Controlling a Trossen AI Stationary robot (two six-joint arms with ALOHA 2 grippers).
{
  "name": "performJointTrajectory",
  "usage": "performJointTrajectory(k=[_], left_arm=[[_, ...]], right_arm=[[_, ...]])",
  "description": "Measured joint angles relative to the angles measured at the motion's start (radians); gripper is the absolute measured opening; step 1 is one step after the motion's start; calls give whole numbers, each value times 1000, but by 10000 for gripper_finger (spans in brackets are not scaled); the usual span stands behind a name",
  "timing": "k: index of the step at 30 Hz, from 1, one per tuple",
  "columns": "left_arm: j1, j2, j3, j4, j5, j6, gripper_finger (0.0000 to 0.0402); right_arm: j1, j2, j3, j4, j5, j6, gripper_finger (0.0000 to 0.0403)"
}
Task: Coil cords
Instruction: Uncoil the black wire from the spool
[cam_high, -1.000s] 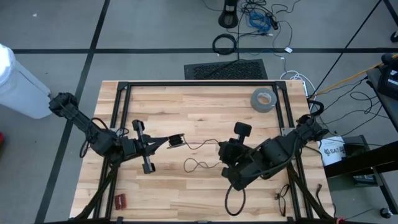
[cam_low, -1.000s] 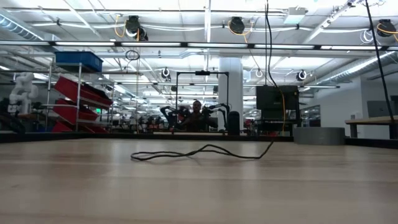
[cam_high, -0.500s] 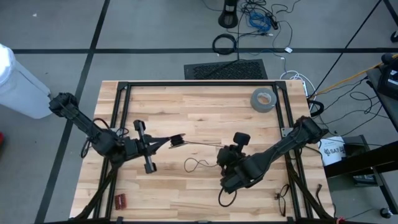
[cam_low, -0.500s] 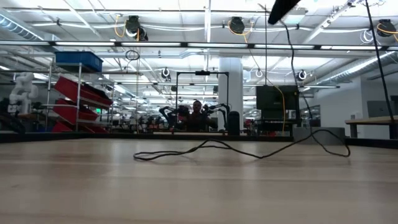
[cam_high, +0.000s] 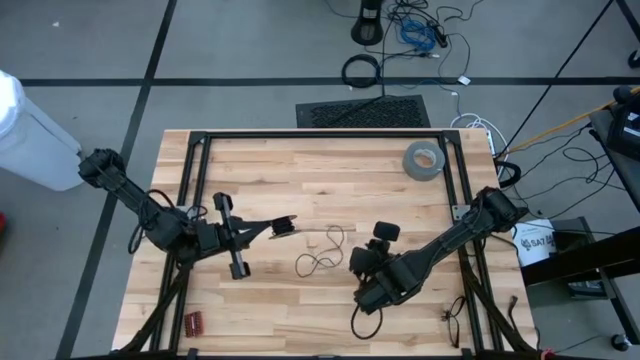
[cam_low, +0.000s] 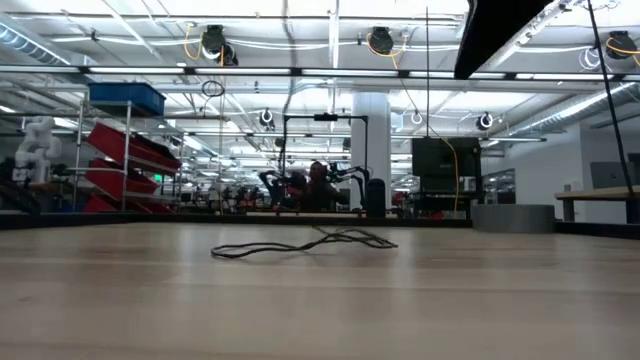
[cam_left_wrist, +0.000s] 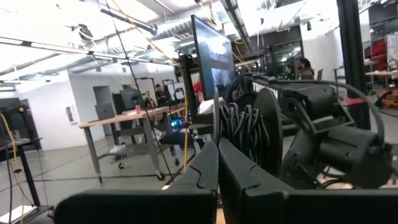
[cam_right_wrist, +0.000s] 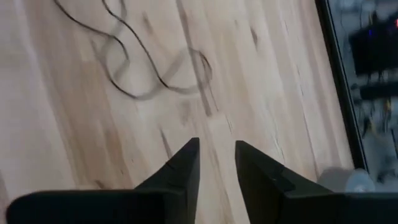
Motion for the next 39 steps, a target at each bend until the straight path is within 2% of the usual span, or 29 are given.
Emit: performJointTrajectory(k=[3, 6, 10, 15, 19, 21, 31, 39], left_arm=[[1, 0, 0, 1, 0, -1, 1], [0, 0, 0, 0, 0, -2, 1], [0, 0, 0, -5, 0, -3, 1], [0, 0, 0, -7, -1, -3, 1], [0, 0, 0, -8, -1, -3, 1], [0, 0, 0, -8, -1, -3, 1], [0, 0, 0, -12, -1, -19, 1], [0, 0, 0, -15, -1, -20, 1]], right_arm=[[-1, 0, 0, 149, 83, -106, 104], [-6, 0, 0, 385, 149, -295, 110], [-12, 0, 0, 667, 174, -518, 112], [-12, 1, 1, 881, 276, -681, 112], [-8, 1, 1, 906, 392, -710, 112], [-7, 2, 1, 896, 416, -703, 112], [-34, 2, -40, 886, 412, -641, 112], [-64, 3, -130, 1015, 411, -662, 112]])
